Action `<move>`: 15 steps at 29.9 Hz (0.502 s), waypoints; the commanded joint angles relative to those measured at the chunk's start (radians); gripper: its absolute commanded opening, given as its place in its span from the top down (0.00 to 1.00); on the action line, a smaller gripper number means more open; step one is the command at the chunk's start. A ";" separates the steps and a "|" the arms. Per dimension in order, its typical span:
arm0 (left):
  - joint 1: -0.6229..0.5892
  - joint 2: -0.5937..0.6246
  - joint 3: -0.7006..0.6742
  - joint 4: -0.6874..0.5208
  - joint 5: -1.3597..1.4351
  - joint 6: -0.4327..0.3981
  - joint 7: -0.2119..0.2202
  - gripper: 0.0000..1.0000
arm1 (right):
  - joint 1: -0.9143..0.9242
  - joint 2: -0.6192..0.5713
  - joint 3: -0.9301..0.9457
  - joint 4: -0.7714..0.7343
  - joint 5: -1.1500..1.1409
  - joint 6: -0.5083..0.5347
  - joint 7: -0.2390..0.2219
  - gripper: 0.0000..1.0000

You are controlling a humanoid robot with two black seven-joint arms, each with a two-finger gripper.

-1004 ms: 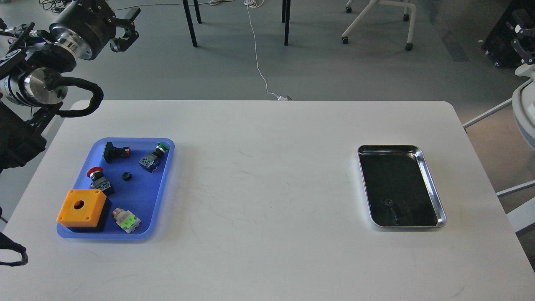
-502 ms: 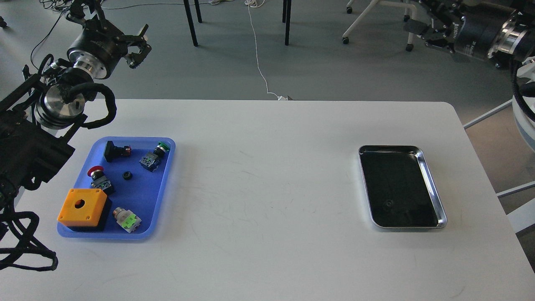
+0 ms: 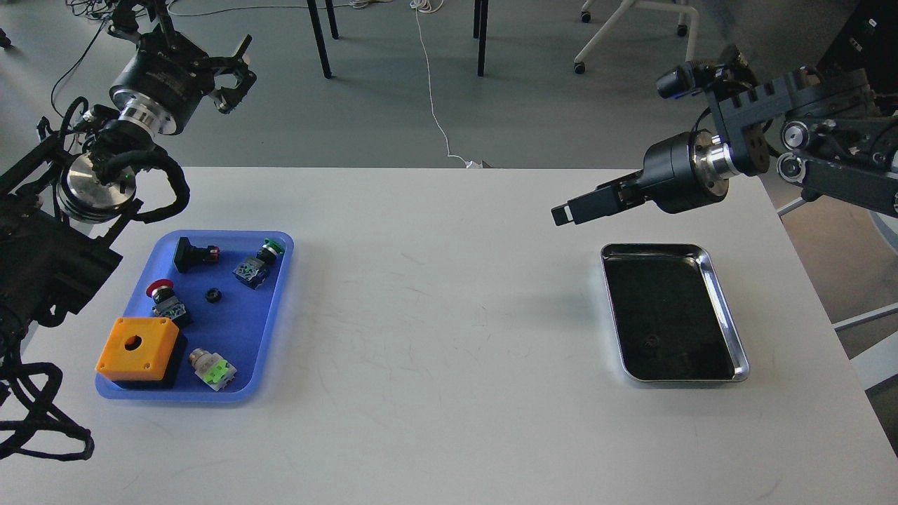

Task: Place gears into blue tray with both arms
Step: 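Lower the right gripper into the metal tray onto another black gear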

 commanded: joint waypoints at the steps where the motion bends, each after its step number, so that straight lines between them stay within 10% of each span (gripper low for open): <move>1: 0.005 -0.001 0.001 0.003 -0.001 -0.002 0.002 0.02 | -0.031 0.000 -0.056 0.002 -0.024 0.000 0.001 0.06; 15: 0.032 0.004 0.003 0.001 0.002 -0.020 0.003 0.02 | -0.210 -0.001 -0.097 -0.064 -0.183 0.000 -0.001 0.26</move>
